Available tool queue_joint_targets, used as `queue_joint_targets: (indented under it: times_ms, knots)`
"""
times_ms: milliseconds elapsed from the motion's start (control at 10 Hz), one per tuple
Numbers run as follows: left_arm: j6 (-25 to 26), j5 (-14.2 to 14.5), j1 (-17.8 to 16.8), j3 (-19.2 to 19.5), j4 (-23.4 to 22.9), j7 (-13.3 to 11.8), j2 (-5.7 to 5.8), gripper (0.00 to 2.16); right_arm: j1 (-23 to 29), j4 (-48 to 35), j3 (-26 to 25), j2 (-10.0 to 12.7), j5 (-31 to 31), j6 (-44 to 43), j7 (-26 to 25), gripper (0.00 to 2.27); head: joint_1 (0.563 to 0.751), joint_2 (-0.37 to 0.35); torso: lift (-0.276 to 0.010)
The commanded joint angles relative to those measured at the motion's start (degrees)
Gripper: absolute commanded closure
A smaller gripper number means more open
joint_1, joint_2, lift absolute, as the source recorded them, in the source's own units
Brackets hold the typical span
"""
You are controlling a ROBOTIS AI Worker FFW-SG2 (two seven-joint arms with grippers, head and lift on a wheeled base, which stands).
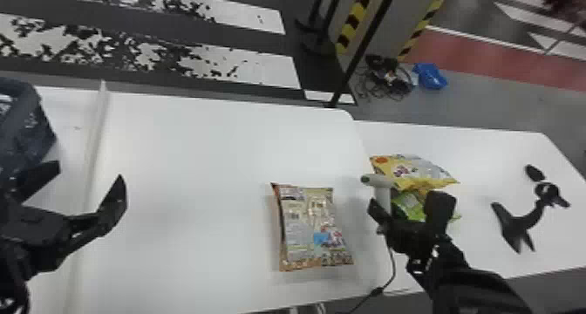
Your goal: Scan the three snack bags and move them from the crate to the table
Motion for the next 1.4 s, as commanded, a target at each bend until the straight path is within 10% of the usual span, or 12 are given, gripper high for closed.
queue_joint_targets:
  times_ms: [0,500,1300]
  knots:
    - [0.0,0.0,0.1,-0.1,0.1,0.0,0.05,0.04,7.6,-11.1,-2.6,2.8,-4.9,-0.1,-1.7,2.24,0.695,-0.35,-0.062]
    - [0.2,0.0,-0.3,-0.7,-0.5,0.2,-0.3,0.04,22.1,-33.4,-1.7,7.1,-14.0,9.2,-2.1,2.24,0.695,-0.35,-0.062]
    - [0.2,0.1,0.0,-0.2,-0.6,0.2,-0.3,0.04,22.8,-32.7,13.6,6.7,-1.2,7.1,-5.6,2.24,0.695,-0.169,-0.062]
